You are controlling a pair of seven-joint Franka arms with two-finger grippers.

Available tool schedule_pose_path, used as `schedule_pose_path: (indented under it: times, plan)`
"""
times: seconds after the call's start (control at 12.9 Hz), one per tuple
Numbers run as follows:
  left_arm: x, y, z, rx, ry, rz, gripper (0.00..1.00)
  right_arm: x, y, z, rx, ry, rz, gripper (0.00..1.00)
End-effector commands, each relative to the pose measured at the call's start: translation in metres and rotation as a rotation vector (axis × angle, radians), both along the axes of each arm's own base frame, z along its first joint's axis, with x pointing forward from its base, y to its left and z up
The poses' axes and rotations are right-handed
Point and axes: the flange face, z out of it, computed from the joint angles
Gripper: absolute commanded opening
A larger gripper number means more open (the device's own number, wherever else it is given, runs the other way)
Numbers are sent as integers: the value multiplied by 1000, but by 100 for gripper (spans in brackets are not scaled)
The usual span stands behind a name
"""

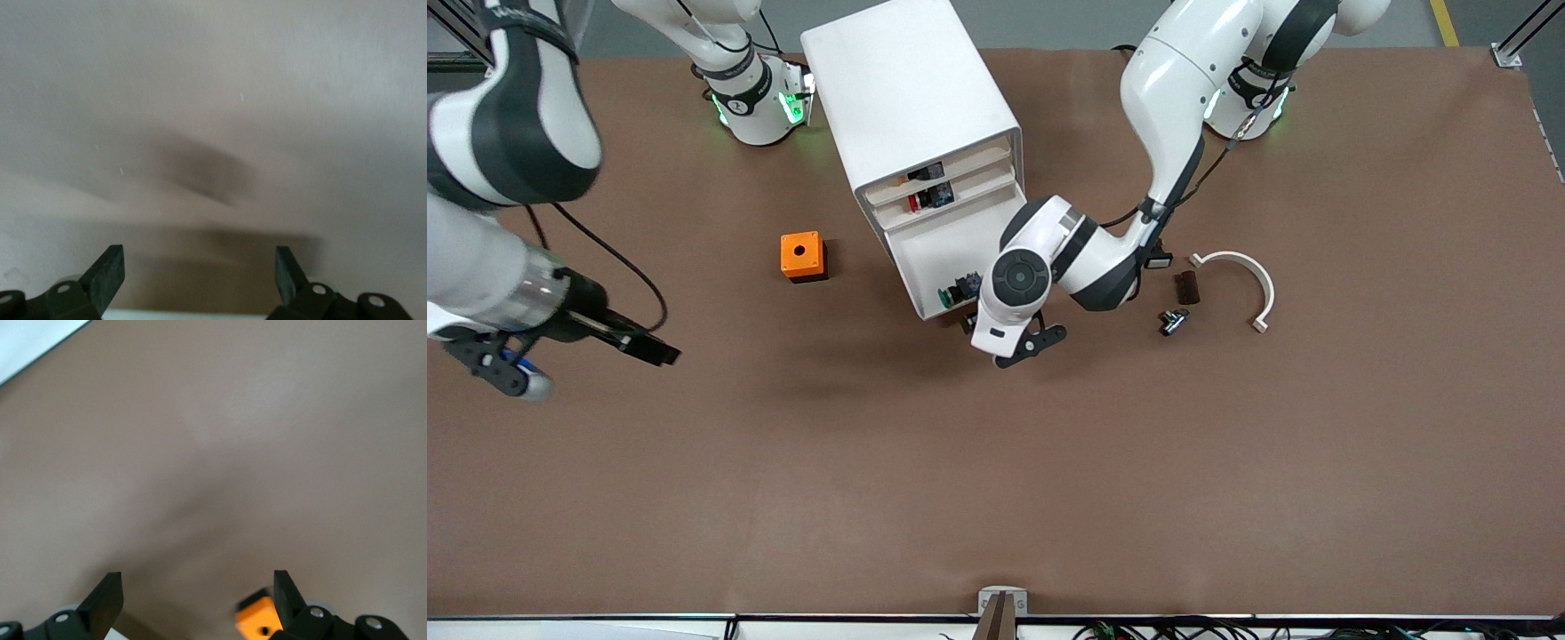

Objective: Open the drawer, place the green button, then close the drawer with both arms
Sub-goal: 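Push the drawer closed into the cabinet with the left gripper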

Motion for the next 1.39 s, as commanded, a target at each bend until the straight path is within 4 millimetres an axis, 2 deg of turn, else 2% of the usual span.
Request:
schedule_pose_path:
  times: [0.0,0.23,0.39,0.62,0.7,0.85,1.01,1.08,1.32]
  plan:
    - [-29,-17,-8,-1,27,-42,99,-26,-38,32,28,3,109,100]
    - [-65,-44,-10,-30,80,-58,99,-53,-51,69,16,4,113,100]
    - [-82,-55,-12,-45,115,-53,99,-72,-50,95,4,-18,255,100]
    - [-122,-78,-18,-6,138,-39,100,-88,-60,108,-2,-13,273,100]
    - [-134,-82,-22,7,145,-46,99,-93,-57,111,-1,-3,279,100]
    - [-155,-89,-27,27,164,-52,100,-92,-54,114,-8,-2,294,100]
    - [-157,-89,-27,29,170,-50,100,-90,-56,118,-27,-18,271,100]
    - [-151,-85,-25,26,169,-44,100,-87,-60,118,-32,-36,265,100]
    - [-98,-56,-11,8,134,17,100,-84,-55,116,-36,-56,285,100]
